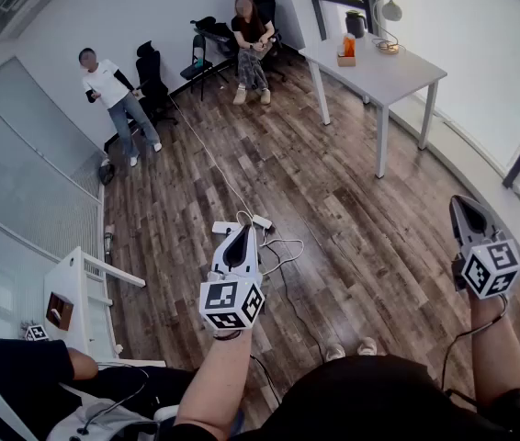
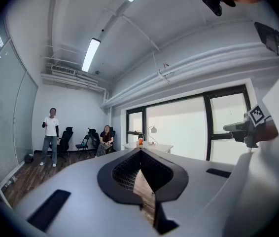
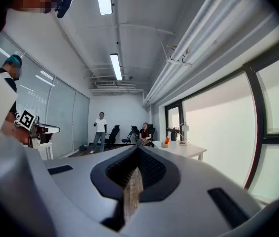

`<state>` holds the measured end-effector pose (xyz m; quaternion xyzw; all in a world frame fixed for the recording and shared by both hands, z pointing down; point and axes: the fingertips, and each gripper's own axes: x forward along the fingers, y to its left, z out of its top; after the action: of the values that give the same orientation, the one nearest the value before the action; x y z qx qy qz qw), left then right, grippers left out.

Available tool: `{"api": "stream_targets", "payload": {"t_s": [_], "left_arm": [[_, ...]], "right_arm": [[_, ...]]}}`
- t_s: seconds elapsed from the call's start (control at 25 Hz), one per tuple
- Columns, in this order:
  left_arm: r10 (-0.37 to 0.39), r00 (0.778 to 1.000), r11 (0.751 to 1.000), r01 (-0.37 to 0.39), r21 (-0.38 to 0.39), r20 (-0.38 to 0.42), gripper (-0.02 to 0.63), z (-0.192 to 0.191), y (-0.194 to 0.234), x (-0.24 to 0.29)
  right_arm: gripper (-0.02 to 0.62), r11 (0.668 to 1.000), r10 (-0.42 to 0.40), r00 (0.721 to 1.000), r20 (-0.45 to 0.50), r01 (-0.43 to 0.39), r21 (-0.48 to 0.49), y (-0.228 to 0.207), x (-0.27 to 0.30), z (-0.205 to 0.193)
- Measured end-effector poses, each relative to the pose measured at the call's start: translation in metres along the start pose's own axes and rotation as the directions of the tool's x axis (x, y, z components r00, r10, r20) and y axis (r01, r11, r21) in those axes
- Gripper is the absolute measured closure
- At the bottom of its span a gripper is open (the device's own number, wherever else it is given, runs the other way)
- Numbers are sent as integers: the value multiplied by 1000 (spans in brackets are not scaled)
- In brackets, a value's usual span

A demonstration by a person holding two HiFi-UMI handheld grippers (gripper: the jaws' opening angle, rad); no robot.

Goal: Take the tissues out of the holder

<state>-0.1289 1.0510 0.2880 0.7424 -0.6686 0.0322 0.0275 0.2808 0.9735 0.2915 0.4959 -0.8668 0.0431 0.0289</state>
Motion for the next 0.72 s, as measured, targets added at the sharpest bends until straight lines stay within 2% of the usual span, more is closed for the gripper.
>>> {"api": "stream_targets", "payload": {"t_s": [0.48, 0.72], "left_arm": [[-6, 1000, 999, 7, 32, -15, 601, 6, -45, 31], [34, 998, 999, -33, 19, -55, 601, -24, -63, 41]], "right_arm": [[591, 999, 31, 999, -17, -31, 24, -32, 9, -19], [591, 999, 24, 999, -23, -25, -24, -55, 26, -40]]}}
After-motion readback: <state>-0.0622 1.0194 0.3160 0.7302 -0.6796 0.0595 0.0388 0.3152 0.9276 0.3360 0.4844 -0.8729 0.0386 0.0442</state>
